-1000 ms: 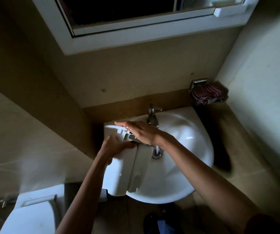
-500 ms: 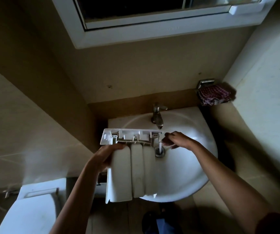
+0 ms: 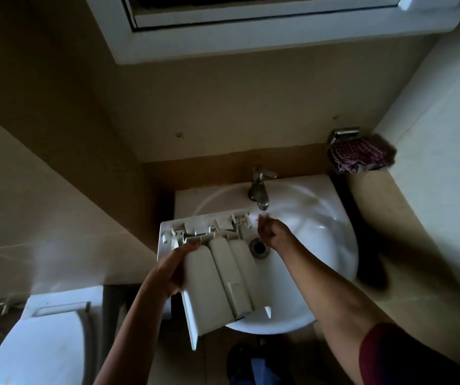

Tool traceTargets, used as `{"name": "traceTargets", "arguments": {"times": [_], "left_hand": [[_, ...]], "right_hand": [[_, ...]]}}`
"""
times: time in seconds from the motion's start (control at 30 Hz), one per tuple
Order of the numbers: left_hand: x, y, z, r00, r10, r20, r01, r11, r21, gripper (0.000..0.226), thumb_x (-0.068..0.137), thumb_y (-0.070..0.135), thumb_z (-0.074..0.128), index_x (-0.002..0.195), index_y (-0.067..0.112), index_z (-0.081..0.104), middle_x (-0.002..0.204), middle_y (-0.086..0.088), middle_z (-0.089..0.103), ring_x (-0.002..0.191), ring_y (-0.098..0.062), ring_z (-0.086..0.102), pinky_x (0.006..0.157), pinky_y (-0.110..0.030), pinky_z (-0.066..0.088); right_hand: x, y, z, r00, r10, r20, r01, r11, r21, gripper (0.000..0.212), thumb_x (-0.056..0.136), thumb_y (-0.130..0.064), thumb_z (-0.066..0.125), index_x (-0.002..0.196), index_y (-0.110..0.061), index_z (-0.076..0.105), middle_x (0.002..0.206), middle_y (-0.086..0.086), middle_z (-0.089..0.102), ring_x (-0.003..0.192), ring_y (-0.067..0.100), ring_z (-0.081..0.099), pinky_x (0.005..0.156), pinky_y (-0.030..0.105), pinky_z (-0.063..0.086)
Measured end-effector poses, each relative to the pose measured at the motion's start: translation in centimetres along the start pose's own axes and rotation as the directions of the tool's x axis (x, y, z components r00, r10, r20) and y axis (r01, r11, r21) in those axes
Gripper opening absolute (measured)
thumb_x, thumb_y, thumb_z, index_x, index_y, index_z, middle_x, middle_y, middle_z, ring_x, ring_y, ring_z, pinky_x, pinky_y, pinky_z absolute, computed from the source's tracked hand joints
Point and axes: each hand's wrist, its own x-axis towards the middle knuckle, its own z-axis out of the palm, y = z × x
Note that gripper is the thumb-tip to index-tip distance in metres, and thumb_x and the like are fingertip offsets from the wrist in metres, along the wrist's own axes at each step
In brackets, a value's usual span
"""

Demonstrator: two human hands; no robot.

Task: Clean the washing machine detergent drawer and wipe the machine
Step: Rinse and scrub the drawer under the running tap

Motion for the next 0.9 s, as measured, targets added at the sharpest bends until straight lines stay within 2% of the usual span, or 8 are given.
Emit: {"name": "traceTargets", "arguments": {"times": [0.13,0.2,0.3,0.43,0.57,0.67,0.77,0.9], "left_hand": [[0.3,-0.2,-0.1,1.0,-0.001,-0.026,-0.001,0.998,-0.058,0.044,0.065,0.034,0.077,0.101,0.014,0.064,0.095,-0.016,0.067,0.087,-0.03,0.061,0.086,-0.046,0.049],[0.2,-0.2,0.1,0.999,0.005,-0.039,-0.009,0.996,-0.093,0.023,0.081,0.032,0.066,0.095,0.015,0.064,0.087,-0.014,0.067,0.082,-0.029,0.061,0.08,-0.042,0.05],[0.1,-0.3,0.2,0.999,-0.012,-0.047,0.006,0.993,-0.119,0.016,0.089,0.03,0.059,0.092,0.015,0.063,0.085,-0.013,0.066,0.08,-0.029,0.059,0.084,-0.044,0.048],[0.4,-0.5,-0.1,0.998,-0.046,-0.034,0.042,0.992,-0.12,0.019,0.088,0.031,0.06,0.098,0.015,0.063,0.094,-0.015,0.065,0.086,-0.03,0.059,0.093,-0.047,0.045],[0.6,-0.3,-0.2,0.998,-0.058,-0.038,0.054,0.993,-0.105,0.025,0.085,0.033,0.064,0.101,0.013,0.064,0.1,-0.017,0.065,0.093,-0.031,0.059,0.095,-0.049,0.045],[0.6,0.0,0.0,0.998,-0.048,-0.029,0.045,0.994,-0.099,0.024,0.084,0.031,0.066,0.1,0.013,0.065,0.095,-0.015,0.066,0.087,-0.029,0.06,0.089,-0.044,0.048],[0.6,0.4,0.2,0.998,-0.046,-0.031,0.044,0.996,-0.073,0.034,0.075,0.035,0.073,0.101,0.014,0.066,0.097,-0.014,0.066,0.09,-0.029,0.06,0.096,-0.045,0.046],[0.4,0.8,0.4,0.997,-0.049,-0.058,0.045,0.997,-0.069,0.038,0.076,0.038,0.072,0.104,0.014,0.066,0.099,-0.014,0.067,0.088,-0.028,0.06,0.087,-0.04,0.048]], "right_hand": [[-0.1,0.4,0.9,1.0,-0.009,-0.02,0.005,0.973,-0.231,0.031,0.1,-0.024,0.045,0.074,-0.011,0.056,0.035,-0.005,0.042,0.024,0.005,0.032,0.028,0.011,0.022],[-0.4,0.3,1.0,0.997,-0.066,-0.028,0.048,0.906,-0.42,0.032,0.099,-0.023,0.045,0.07,-0.011,0.054,0.035,-0.005,0.035,0.025,0.007,0.026,0.033,0.01,0.018],[-1.1,-0.1,0.7,0.994,-0.113,0.009,0.096,0.798,-0.595,0.029,0.096,-0.018,0.045,0.069,-0.012,0.055,0.036,-0.005,0.034,0.027,0.008,0.026,0.035,0.014,0.016],[-3.0,-1.5,0.9,0.975,-0.187,0.123,0.2,0.484,-0.852,0.025,0.094,-0.006,0.044,0.071,-0.009,0.052,0.045,-0.001,0.043,0.035,0.009,0.032,0.035,0.017,0.022],[-4.7,-4.1,2.4,0.92,-0.34,0.197,0.249,0.115,-0.962,0.015,0.097,-0.005,0.039,0.1,-0.003,0.053,0.094,0.016,0.06,0.072,0.021,0.057,0.057,0.028,0.044],[-6.1,-6.1,4.0,0.812,-0.492,0.314,0.263,-0.171,-0.95,0.036,0.095,-0.004,0.04,0.131,0.001,0.041,0.122,0.021,0.054,0.103,0.032,0.057,0.068,0.029,0.037],[-7.0,-7.1,6.0,0.721,-0.564,0.402,0.261,-0.316,-0.912,0.04,0.091,0.0,0.044,0.131,0.001,0.046,0.124,0.022,0.056,0.106,0.032,0.057,0.071,0.028,0.04],[-7.8,-7.1,7.3,0.68,-0.595,0.429,0.173,-0.438,-0.882,0.032,0.091,-0.005,0.045,0.121,0.001,0.056,0.121,0.021,0.059,0.113,0.036,0.055,0.083,0.034,0.047]]}}
